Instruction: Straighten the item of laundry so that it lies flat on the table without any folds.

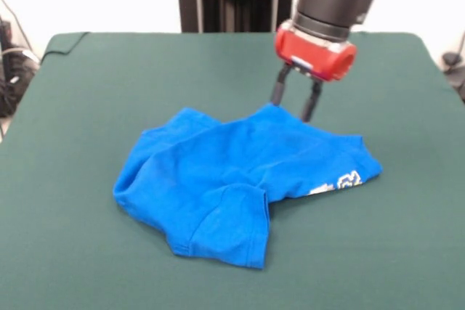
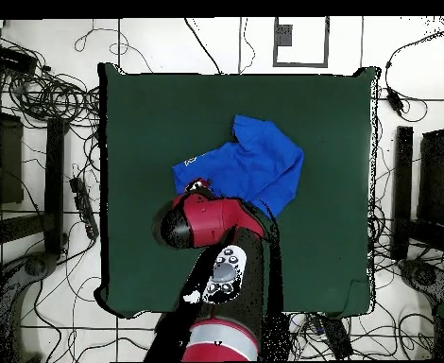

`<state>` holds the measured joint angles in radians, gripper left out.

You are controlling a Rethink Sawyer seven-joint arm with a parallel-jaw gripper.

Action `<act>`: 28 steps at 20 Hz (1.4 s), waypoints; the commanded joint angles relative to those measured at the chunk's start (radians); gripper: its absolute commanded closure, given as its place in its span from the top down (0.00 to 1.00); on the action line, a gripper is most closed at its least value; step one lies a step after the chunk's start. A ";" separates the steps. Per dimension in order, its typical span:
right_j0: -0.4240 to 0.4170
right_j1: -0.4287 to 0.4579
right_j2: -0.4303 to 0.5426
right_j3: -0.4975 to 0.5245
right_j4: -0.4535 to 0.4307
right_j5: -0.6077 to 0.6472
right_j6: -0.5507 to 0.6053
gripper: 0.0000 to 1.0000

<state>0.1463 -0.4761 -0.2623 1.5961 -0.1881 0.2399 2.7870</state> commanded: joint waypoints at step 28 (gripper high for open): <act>-0.024 0.283 -0.115 0.236 0.067 -0.456 0.141 1.00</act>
<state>0.1027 -0.2873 -0.4086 1.7621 -0.1873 -0.1309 2.7870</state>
